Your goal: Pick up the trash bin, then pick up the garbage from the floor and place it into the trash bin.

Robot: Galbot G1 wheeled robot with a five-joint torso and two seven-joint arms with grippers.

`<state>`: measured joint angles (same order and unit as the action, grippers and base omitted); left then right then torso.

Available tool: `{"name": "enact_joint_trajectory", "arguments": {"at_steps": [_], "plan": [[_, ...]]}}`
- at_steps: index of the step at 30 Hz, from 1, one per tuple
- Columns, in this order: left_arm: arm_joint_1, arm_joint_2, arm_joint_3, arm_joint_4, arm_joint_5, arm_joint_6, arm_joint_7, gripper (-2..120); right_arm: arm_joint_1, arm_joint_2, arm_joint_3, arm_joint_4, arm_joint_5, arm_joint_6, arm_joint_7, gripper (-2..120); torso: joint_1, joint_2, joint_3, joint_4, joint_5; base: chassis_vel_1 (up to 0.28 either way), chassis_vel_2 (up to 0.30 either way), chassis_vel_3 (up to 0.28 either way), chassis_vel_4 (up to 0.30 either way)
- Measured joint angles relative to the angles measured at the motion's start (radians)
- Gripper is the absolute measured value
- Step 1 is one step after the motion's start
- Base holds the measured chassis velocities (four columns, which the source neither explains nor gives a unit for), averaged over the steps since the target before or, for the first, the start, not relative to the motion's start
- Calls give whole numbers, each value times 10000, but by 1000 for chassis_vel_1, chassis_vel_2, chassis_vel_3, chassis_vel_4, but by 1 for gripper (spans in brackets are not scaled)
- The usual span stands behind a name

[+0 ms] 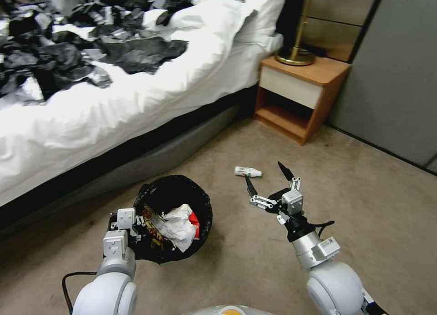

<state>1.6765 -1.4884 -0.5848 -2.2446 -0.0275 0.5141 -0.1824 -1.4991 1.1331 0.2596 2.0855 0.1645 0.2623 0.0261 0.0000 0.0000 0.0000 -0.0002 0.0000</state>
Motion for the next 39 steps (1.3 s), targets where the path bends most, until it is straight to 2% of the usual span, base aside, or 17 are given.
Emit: {"name": "enact_joint_trajectory", "arguments": {"at_steps": [3,9,21,39], "plan": [[-25,-4,0,0,-61,-140,1,1,-17,0,20,-10,0,-55,-1,100,0,0,0,-4,0,-81,-78,-78,-57],[-34,-4,-29,7,-73,-227,-3,1,-6,3,23,-39,18,-139,-23,100,0,0,0,7,0,-12,-14,-17,0],[-44,-12,-20,7,-96,-227,-5,1,-1,4,121,-74,51,-138,-169,100,-2,0,-1,3,0,-14,15,21,-10],[6,-22,-11,-37,-73,-201,-18,1,-10,-6,163,-22,126,-126,-221,100,0,0,1,3,3,-192,199,207,-196]]}}
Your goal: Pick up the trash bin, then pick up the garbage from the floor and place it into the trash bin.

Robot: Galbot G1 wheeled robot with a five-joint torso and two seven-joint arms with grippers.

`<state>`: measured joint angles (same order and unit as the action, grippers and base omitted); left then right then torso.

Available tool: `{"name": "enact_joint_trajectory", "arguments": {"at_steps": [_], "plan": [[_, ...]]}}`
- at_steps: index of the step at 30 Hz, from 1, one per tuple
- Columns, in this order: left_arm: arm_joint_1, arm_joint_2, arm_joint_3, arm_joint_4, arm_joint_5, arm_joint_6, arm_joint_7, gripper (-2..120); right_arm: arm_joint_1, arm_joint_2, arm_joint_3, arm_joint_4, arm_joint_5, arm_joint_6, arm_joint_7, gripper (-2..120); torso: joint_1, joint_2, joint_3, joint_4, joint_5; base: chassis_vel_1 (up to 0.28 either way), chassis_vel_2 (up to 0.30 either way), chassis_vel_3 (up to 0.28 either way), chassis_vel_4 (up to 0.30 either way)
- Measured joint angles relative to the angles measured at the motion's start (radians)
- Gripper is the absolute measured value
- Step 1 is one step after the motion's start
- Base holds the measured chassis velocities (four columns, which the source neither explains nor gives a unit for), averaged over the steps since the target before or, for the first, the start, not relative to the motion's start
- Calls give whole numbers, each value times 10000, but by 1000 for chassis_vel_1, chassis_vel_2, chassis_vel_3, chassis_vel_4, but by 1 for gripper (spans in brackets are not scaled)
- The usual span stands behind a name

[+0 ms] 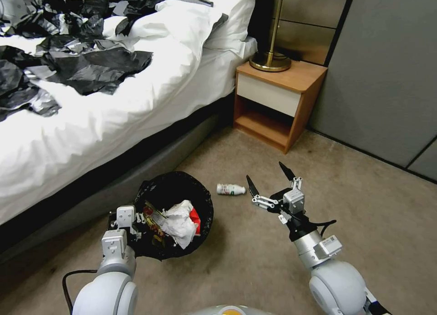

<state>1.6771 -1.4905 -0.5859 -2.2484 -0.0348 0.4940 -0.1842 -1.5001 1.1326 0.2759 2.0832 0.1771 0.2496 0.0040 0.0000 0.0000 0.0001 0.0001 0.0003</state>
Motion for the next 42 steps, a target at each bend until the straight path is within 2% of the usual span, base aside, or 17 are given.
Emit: {"name": "enact_joint_trajectory", "arguments": {"at_steps": [13,25,27,28,30,34,37,38,41,42], "plan": [[-31,-10,2,0,3,1,-11,1,157,2,38,-139,58,259,-312,100,2,-1,1,-1,-4,-182,166,169,-175],[6,5,5,-7,2,4,-16,1,160,-165,73,-235,54,341,-554,100,0,0,-2,-2,-4,5,1,-14,1],[34,28,12,-34,0,4,-17,1,419,-701,153,-634,-110,564,-798,100,0,0,-2,-2,-2,0,0,0,0],[34,28,12,-34,0,4,-17,1,419,-701,153,-634,-110,564,-798,100,0,0,-2,-2,-2,0,0,0,0],[75,44,15,-52,0,5,-17,1,795,-1393,194,-1273,-561,923,-1314,100,0,0,-1,0,-1,0,0,0,0],[99,47,18,-63,1,5,-17,1,1144,-2003,-22,-1794,-732,1027,-1733,100,0,0,-2,-1,-3,0,0,0,0],[90,27,35,-63,14,5,-17,1,2123,-2738,-915,-2793,-781,1023,-2366,100,0,0,-1,-1,-4,0,0,0,0],[90,27,35,-63,14,5,-17,1,2123,-2738,-915,-2793,-781,1023,-2366,100,0,0,-1,-1,-4,0,0,0,0],[46,-4,52,-3,40,7,-17,1,3358,-2878,-2026,-3865,-819,851,-2917,100,1,0,-1,0,-3,0,0,0,0],[46,-4,52,-3,40,7,-17,1,3358,-2878,-2026,-3865,-819,851,-2917,100,1,0,-1,0,-3,0,0,0,0]]}}
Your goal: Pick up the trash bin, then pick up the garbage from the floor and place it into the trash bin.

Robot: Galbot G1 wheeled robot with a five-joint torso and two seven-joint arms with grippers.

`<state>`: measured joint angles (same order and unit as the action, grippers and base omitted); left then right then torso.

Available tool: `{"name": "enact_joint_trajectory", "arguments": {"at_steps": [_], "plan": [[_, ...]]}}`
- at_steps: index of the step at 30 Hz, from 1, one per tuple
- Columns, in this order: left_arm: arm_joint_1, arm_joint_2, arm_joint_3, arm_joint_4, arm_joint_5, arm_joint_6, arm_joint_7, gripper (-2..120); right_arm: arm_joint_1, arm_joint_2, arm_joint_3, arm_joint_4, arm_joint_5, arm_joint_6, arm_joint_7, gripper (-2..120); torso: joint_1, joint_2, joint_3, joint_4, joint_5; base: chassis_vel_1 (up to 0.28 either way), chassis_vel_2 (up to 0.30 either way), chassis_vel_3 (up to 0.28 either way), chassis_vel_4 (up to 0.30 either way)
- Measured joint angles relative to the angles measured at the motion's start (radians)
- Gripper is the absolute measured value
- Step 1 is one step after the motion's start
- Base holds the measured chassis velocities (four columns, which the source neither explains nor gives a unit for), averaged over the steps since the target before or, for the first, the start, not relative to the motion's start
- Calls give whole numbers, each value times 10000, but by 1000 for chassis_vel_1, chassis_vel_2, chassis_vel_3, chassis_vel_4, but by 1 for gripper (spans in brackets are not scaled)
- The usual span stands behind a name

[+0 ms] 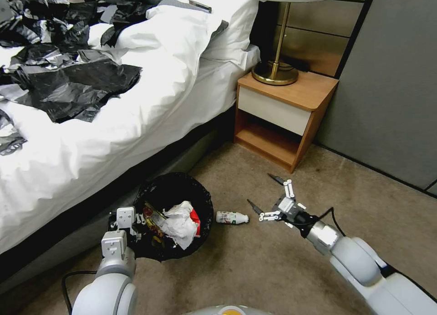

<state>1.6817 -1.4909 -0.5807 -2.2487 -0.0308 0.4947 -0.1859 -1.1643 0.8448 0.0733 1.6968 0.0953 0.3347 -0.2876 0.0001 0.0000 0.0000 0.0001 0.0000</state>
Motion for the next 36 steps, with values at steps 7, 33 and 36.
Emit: {"name": "enact_joint_trajectory", "arguments": {"at_steps": [7,33,36], "plan": [[-45,-16,-43,92,12,33,2,1,1613,424,-1844,-2197,-206,26,-774,100,0,0,1,-1,2,0,0,0,0],[-75,-100,-73,280,66,64,-5,1,3401,2911,-2535,-7434,-1345,1622,-1992,100,-1,-1,1,-2,-1,0,0,0,0],[-52,-108,-74,277,65,56,-6,1,3577,3179,-2491,-7733,-1449,1704,-2009,100,0,0,0,-1,0,0,0,0,0]]}}
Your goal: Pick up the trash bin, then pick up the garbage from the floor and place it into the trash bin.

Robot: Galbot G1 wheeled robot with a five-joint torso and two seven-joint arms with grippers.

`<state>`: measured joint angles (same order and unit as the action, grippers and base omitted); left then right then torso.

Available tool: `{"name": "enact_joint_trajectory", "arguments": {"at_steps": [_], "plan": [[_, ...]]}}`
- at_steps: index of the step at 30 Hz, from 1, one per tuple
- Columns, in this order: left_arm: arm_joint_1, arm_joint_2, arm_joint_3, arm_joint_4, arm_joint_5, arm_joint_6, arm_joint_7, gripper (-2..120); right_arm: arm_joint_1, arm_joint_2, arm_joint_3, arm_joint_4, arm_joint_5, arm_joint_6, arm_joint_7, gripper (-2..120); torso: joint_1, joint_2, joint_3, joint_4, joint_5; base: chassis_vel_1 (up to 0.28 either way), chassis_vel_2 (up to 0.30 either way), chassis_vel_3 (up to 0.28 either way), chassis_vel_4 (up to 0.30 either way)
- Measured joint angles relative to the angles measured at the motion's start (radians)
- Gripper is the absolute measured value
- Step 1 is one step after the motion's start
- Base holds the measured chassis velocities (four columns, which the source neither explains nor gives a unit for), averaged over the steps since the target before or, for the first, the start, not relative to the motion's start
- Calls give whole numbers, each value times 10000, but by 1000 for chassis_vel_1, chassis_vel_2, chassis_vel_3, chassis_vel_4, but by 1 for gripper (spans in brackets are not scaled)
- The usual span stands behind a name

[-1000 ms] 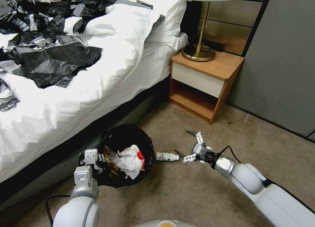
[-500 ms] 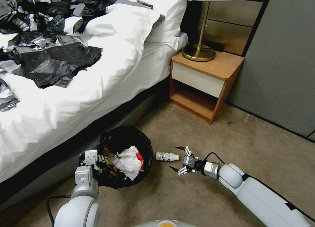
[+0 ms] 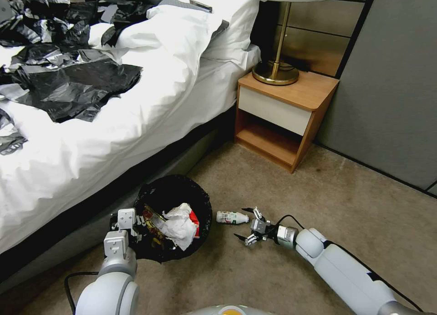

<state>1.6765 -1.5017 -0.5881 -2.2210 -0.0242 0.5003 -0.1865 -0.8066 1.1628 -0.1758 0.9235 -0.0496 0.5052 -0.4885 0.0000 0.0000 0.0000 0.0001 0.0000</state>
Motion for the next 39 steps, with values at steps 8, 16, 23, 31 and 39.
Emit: {"name": "enact_joint_trajectory", "arguments": {"at_steps": [8,16,23,31,39], "plan": [[39,-54,20,-2,40,-27,-4,1,587,758,23,-1204,-311,275,-37,100,0,0,0,0,-1,0,0,0,0],[42,-58,-12,7,50,-38,-7,1,1048,1425,275,-2459,-843,575,-90,100,0,0,0,-1,-1,0,0,0,0],[35,-79,-5,72,60,-54,-8,1,1273,1786,679,-3494,-1425,912,-215,99,0,-1,-1,-1,0,0,0,0,0],[35,-65,-1,88,65,-65,-8,1,1332,1934,1144,-4104,-1659,1032,-436,84,0,0,-1,-1,0,0,0,0,0],[70,-68,42,89,99,-66,-10,1,1307,1860,1368,-4131,-1615,1032,-506,55,0,-1,-1,-2,0,0,0,0,0]]}}
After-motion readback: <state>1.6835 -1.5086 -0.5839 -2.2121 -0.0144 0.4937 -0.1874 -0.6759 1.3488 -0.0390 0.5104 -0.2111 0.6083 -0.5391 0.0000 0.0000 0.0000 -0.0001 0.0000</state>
